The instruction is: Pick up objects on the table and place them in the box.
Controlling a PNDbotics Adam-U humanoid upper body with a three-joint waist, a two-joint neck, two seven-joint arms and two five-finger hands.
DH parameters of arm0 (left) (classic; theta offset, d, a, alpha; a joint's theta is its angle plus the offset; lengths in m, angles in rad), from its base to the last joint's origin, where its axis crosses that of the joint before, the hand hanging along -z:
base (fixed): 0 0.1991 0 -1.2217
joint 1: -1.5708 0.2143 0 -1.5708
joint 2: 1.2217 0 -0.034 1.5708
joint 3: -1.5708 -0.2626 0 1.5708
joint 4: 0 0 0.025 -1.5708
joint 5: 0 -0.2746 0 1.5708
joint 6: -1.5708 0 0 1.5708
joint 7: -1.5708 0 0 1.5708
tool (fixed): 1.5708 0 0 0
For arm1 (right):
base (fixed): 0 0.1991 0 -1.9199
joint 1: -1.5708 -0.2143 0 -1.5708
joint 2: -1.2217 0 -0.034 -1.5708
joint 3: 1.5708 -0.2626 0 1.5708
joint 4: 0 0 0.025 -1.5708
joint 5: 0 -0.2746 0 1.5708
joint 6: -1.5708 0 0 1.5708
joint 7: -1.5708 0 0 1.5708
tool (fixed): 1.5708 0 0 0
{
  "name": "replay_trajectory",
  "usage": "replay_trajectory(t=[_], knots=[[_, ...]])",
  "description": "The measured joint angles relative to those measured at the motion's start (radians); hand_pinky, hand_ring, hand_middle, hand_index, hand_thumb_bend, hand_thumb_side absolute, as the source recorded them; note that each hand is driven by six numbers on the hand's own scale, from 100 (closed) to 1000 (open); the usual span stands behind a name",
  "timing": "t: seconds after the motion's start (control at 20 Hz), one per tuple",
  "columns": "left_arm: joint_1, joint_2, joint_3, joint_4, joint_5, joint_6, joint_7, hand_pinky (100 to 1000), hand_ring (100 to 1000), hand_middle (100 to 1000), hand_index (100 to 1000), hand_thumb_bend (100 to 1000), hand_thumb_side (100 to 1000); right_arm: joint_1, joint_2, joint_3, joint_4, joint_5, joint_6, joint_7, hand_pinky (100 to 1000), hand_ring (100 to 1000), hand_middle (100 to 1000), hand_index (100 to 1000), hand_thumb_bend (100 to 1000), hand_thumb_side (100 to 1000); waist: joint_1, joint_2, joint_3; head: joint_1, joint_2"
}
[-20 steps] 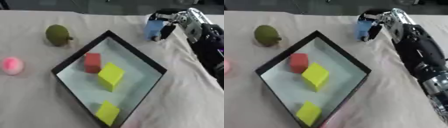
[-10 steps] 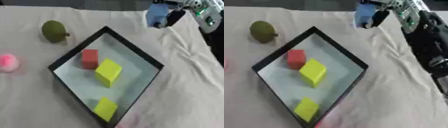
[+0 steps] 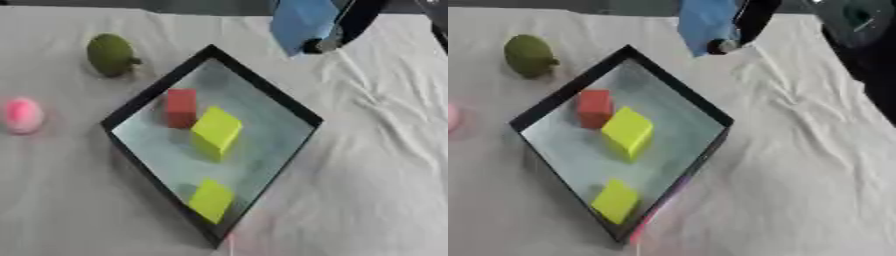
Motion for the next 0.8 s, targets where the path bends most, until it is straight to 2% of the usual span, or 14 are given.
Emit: replay_trajectory(t=[0.2, 0.35, 0.55, 0.8], knots=[[0.001, 0.000, 0.002, 0.000, 0.000, -0.001, 0.002, 792, 839, 799, 811, 302, 646, -0.011, 0.032, 0.059, -0.077, -0.012, 0.045, 0.016, 767, 713, 679, 767, 423, 100, 0.000, -0.008, -0.001, -0.001, 0.001], [0.002, 0.000, 0.003, 0.000, 0.000, -0.001, 0.003, 792, 840, 799, 811, 301, 647, -0.019, 0.065, 0.099, -0.096, 0.003, 0.066, 0.032, 768, 717, 683, 770, 427, 100, 0.000, -0.012, -0.001, -0.001, 0.007], [0.002, 0.000, 0.002, 0.000, 0.000, -0.001, 0.003, 792, 839, 799, 811, 300, 647, -0.010, 0.107, 0.133, -0.077, 0.042, 0.078, 0.036, 768, 720, 686, 772, 430, 100, 0.000, -0.012, -0.001, -0.001, 0.008], [0.002, 0.000, 0.002, 0.000, 0.000, 0.000, 0.002, 792, 840, 799, 811, 299, 648, 0.023, 0.142, 0.157, -0.014, 0.108, 0.062, 0.019, 766, 719, 685, 771, 429, 100, 0.000, -0.012, -0.001, -0.001, 0.008]])
